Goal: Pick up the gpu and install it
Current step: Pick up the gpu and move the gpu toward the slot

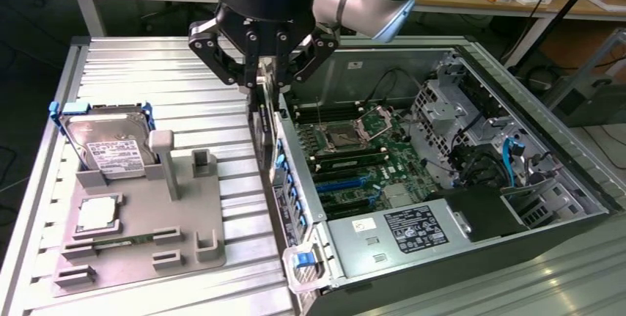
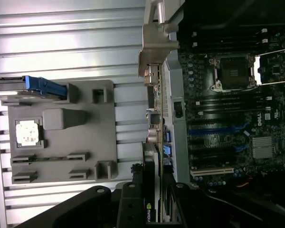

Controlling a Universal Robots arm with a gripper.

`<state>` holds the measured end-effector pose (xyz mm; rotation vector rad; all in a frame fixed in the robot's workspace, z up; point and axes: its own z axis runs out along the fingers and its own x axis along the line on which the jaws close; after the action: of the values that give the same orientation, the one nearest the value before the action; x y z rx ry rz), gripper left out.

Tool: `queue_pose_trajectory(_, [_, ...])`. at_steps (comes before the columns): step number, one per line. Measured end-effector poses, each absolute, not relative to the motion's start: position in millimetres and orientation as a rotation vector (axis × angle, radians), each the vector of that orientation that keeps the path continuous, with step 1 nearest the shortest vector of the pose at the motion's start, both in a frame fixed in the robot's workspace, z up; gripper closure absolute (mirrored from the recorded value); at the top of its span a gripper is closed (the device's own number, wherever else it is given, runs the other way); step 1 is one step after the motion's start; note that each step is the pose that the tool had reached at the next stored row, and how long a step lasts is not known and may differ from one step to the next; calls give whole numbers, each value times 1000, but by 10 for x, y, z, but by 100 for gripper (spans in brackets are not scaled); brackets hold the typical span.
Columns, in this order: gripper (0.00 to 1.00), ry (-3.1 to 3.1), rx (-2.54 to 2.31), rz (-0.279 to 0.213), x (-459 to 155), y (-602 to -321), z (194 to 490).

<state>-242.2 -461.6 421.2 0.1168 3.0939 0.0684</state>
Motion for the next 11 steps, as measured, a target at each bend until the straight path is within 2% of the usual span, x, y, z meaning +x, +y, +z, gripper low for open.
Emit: queue_pose_trajectory(11, [73, 3094, 117, 68, -2322, -4616, 4212])
